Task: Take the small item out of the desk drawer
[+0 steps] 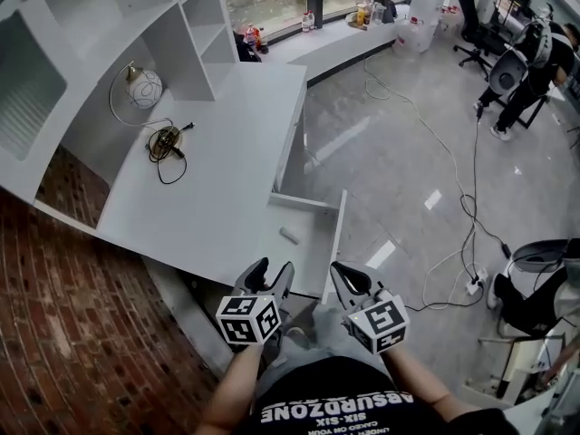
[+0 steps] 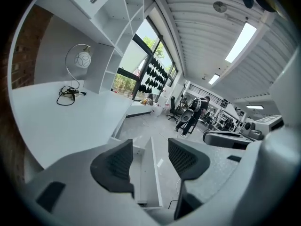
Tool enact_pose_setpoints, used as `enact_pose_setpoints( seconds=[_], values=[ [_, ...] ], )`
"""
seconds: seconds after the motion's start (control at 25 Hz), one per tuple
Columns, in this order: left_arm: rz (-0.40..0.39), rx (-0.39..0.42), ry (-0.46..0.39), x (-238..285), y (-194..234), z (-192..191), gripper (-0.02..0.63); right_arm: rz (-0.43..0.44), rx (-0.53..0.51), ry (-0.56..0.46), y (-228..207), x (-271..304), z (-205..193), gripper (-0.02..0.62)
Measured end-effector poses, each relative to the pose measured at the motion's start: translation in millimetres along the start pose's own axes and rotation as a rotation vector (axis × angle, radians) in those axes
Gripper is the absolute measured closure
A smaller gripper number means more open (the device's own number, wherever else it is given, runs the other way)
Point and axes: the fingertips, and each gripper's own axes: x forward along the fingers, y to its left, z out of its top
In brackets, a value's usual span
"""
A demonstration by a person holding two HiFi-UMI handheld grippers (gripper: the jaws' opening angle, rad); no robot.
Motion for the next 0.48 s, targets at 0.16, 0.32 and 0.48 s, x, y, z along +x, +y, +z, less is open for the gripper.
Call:
enact_pose_setpoints(
  seconds=[0.16, 0.32, 0.48],
  values=[
    [-0.009, -0.04, 0.007, 18.4, 2.7, 0.1, 0.387, 0.015, 0.0, 0.022, -13.2, 10.5, 0.1, 0.597],
    [-0.007, -0.077, 0.025, 39.0, 6.0, -3.5, 0.387, 0.026, -0.001, 0.039, -28.4, 22.4, -0.8, 0.597],
    [0.0, -0.121, 0.053, 57.7, 12.2, -11.1, 0.387, 0.04, -0.008, 0.054, -41.5, 37.9, 0.5, 0.597]
  ],
)
